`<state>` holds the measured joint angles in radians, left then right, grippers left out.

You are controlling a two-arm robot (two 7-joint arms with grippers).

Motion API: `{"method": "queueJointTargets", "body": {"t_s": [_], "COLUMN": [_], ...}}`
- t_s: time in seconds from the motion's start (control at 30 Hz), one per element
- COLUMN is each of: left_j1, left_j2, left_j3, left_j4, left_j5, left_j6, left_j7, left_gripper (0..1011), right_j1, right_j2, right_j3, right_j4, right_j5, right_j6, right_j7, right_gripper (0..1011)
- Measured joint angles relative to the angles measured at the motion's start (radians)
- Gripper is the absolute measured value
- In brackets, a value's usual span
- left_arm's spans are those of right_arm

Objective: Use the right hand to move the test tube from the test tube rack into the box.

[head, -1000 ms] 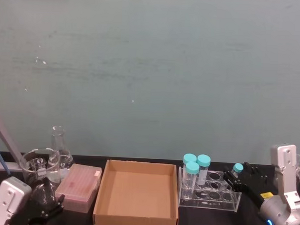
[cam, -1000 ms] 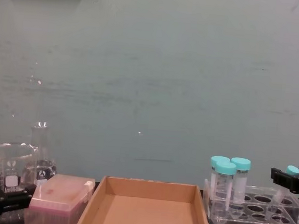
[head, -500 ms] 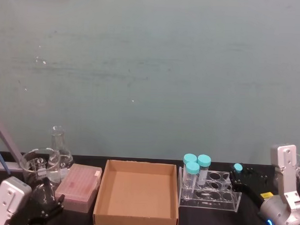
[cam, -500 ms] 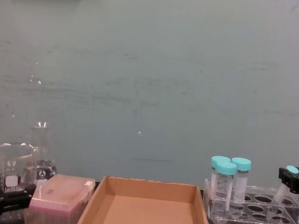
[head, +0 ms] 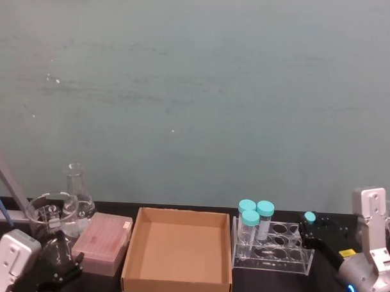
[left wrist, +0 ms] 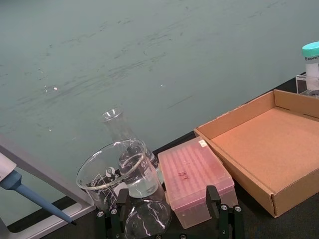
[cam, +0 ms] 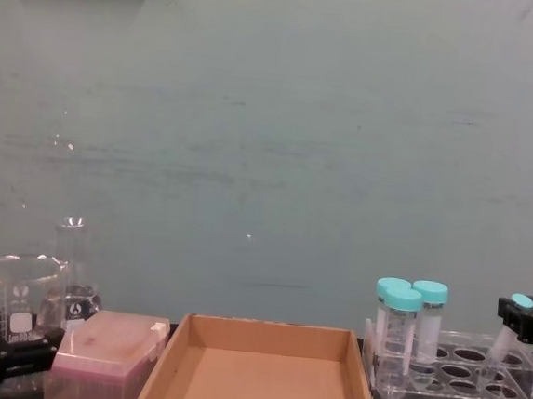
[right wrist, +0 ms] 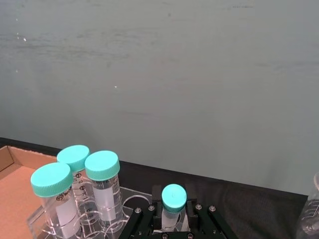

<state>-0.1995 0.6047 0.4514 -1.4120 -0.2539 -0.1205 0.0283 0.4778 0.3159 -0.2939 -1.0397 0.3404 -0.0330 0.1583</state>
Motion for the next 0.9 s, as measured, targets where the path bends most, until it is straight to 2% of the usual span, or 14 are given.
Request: {"method": "queueJointTargets", "body": {"t_s": [0.37,0.7,0.9], "left_j1": [0.000,0.000,0.000], "left_j2": [0.000,0.000,0.000], "left_j3": [0.000,0.000,0.000], "left_j4": [0.000,0.000,0.000], "left_j5": [0.000,0.000,0.000], "left_j6": [0.000,0.000,0.000], "left_j7": [0.000,0.000,0.000], "left_gripper": [1000,1000,1000], "right_j1": [-0.029,-0.079,-0.073], "right_j2": [0.001,0.017,0.011], "right_j3": [0.048,0.116,0.138], "right_j4": [-0.071,-0.231,-0.296], "right_j5": [-0.009,0.022,0.044], "right_j6": [-0.002,0.018,0.050], "right_j7": [0.021,0.060,0.089], "right_gripper": [270,270,270]}}
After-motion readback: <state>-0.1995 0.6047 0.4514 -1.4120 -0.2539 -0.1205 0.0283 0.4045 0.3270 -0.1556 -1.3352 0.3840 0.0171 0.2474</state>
